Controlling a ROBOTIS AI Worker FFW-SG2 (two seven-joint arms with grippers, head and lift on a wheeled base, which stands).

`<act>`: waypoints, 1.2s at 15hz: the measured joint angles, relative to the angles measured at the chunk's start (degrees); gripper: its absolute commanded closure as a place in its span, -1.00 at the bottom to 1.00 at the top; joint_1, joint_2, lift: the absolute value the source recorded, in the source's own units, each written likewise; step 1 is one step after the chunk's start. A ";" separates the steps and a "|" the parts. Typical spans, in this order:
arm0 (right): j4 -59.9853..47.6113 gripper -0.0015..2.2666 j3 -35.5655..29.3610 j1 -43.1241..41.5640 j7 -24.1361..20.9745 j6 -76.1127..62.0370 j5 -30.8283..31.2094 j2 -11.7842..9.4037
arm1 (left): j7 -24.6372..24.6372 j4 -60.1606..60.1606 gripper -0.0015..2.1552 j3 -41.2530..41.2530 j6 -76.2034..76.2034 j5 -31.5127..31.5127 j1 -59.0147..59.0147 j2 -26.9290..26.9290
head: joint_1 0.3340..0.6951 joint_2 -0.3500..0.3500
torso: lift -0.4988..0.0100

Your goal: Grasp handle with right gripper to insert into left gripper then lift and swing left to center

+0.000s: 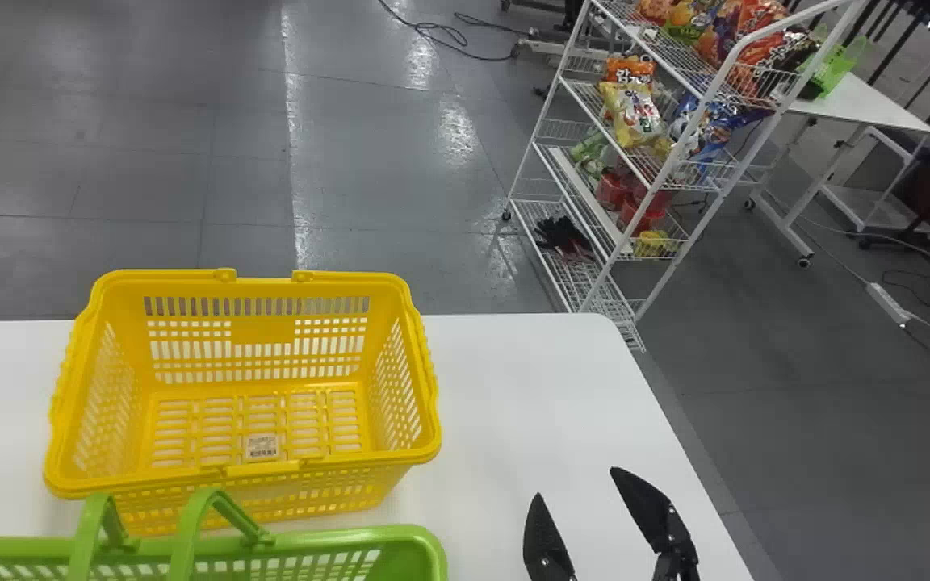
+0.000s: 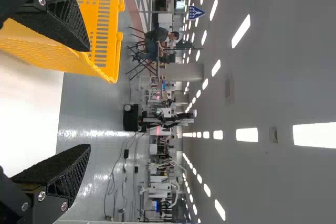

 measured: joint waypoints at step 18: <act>-0.02 -0.85 -0.71 0.33 -1.05 -0.74 -0.18 0.09 | 7.08 3.38 0.83 -4.48 -3.81 -0.67 -5.75 0.16 | 1.00 -1.00 | 0.60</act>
